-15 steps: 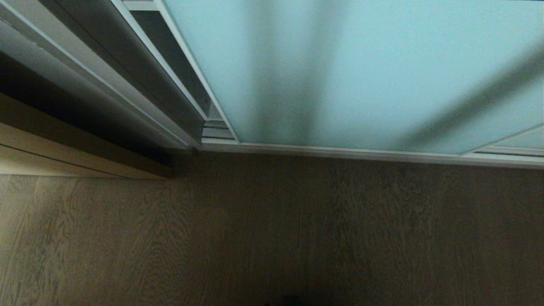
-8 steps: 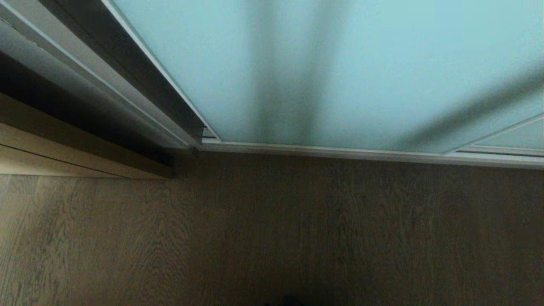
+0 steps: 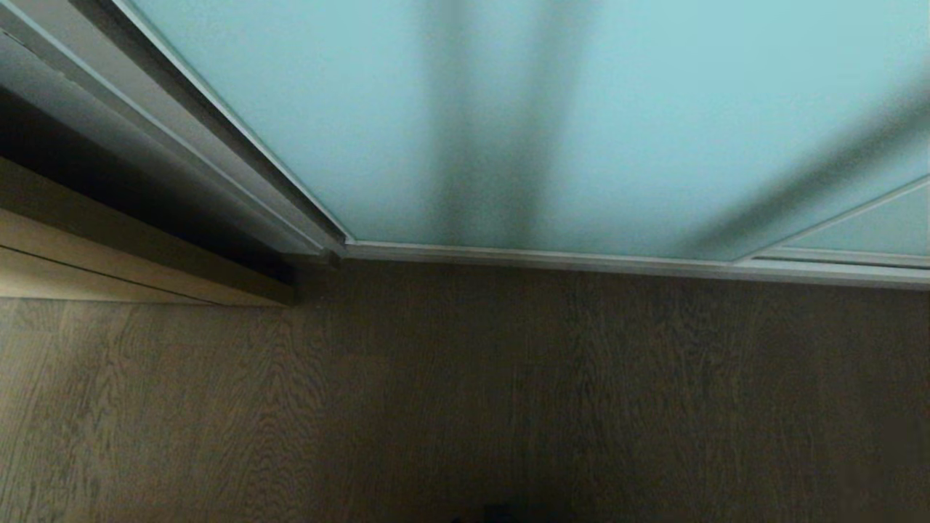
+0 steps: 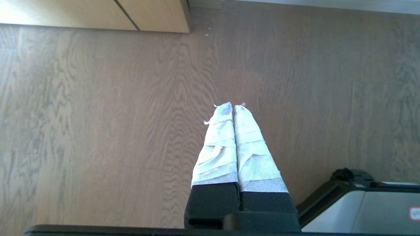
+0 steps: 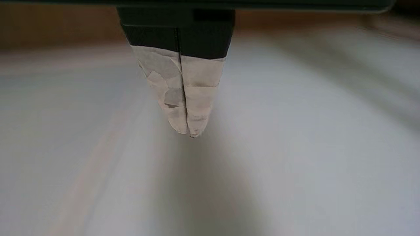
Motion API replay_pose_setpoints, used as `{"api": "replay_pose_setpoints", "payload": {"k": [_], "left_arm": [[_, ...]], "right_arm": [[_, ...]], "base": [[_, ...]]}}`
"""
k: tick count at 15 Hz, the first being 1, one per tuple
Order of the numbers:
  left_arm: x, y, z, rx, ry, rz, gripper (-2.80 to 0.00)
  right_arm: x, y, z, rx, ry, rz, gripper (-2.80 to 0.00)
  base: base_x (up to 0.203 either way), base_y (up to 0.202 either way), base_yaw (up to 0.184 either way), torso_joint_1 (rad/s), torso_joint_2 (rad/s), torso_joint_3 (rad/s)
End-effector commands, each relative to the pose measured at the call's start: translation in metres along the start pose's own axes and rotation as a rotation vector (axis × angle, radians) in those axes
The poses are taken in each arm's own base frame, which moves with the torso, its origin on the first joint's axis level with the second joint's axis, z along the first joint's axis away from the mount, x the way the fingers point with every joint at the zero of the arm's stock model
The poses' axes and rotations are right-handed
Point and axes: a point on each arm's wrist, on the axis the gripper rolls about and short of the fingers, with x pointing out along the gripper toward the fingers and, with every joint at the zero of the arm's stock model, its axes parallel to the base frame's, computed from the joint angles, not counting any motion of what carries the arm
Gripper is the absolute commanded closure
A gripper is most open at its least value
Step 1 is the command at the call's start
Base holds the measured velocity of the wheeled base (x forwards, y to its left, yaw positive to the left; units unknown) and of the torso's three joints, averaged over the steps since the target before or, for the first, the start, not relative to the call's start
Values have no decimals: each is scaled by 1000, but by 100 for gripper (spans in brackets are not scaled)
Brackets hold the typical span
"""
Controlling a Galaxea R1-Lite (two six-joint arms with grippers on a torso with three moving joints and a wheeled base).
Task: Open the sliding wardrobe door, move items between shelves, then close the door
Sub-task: Close the door
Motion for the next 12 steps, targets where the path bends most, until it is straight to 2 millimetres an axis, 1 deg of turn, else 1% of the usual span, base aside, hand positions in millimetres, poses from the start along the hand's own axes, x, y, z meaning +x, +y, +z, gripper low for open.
{"api": "replay_pose_setpoints", "payload": {"k": [1, 2, 4, 6, 8, 9, 11, 12], "left_arm": [[0, 0, 0, 0, 0, 1, 0], [0, 0, 0, 0, 0, 1, 0], [0, 0, 0, 0, -1, 1, 0], [0, 0, 0, 0, 2, 1, 0], [0, 0, 0, 0, -1, 1, 0], [0, 0, 0, 0, 0, 1, 0], [0, 0, 0, 0, -1, 1, 0], [0, 0, 0, 0, 0, 1, 0]], "right_arm": [[-44, -7, -33, -77, 86, -17, 0], [-50, -13, -52, -119, 155, -5, 0], [-60, -25, -101, -169, 318, -1, 0], [-62, -36, -147, -202, 449, -51, 0], [-72, -48, -191, -243, 557, -94, 0], [-84, -53, -205, -265, 570, -81, 0], [-106, -59, -214, -296, 507, -50, 0], [-114, -61, -223, -300, 504, -33, 0]], "base": [[0, 0, 0, 0, 0, 0], [0, 0, 0, 0, 0, 0], [0, 0, 0, 0, 0, 0], [0, 0, 0, 0, 0, 0], [0, 0, 0, 0, 0, 0], [0, 0, 0, 0, 0, 0], [0, 0, 0, 0, 0, 0], [0, 0, 0, 0, 0, 0]]}}
